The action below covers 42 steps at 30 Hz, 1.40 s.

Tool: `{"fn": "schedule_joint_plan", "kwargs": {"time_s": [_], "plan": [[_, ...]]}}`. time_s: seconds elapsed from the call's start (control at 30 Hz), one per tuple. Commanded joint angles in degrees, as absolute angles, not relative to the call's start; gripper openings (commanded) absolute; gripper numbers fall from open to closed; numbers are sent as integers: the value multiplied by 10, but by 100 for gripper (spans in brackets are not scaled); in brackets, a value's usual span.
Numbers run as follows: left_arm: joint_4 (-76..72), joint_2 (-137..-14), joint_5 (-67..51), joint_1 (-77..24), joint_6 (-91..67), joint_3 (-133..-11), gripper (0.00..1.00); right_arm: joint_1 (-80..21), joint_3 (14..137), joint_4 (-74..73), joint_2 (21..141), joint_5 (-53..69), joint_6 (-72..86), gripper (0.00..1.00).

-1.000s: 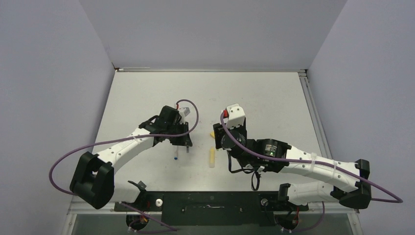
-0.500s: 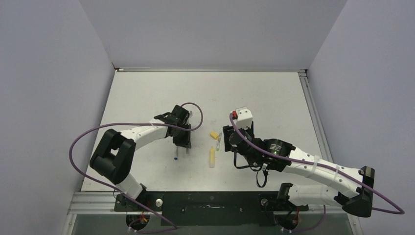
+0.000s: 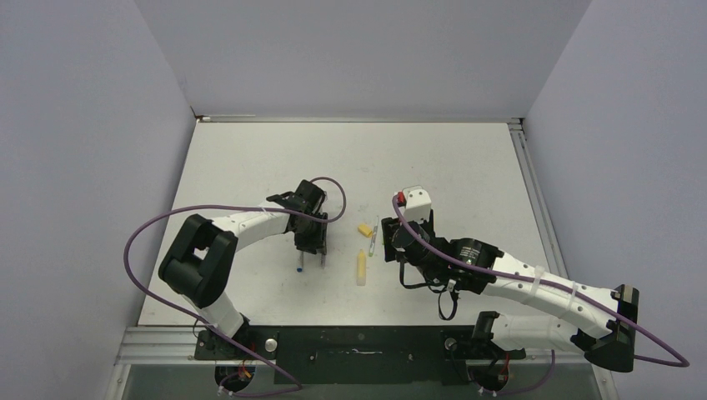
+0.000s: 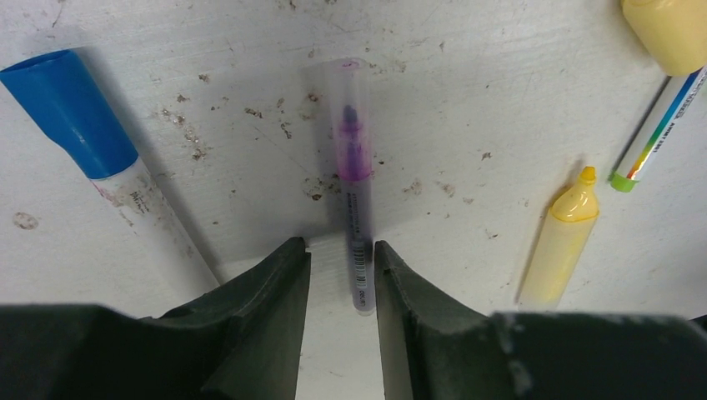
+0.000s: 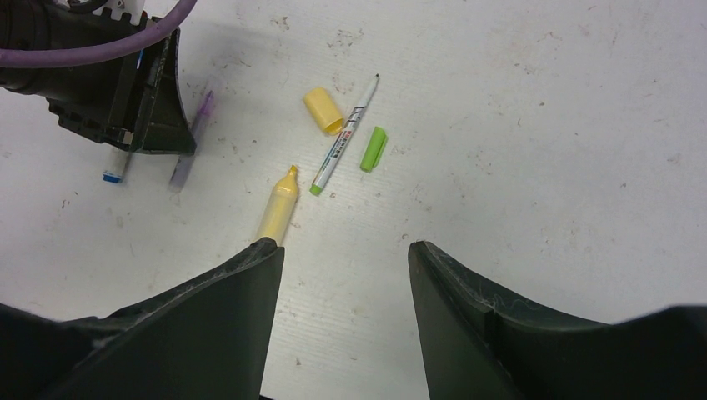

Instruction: Insert the pens into the pen caps

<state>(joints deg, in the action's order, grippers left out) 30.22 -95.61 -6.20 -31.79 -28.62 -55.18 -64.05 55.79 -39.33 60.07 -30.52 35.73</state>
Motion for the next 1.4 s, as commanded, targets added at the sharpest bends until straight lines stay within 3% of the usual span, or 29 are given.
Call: {"fn": "schedule_joint_plan", "kwargs": {"time_s": [0.0, 0.23, 0.87, 1.37], "plan": [[316, -945, -52, -321, -291, -578, 35, -635, 558, -384, 592, -301, 367, 59], [344, -887, -55, -323, -276, -603, 46, -634, 554, -382, 609, -282, 383, 64], [327, -632, -56, -322, -235, -518, 54, -631, 550, -316, 770, -226, 451, 68], [305, -447, -48, -322, -224, -451, 59, -633, 636, -291, 951, -263, 522, 67]]}}
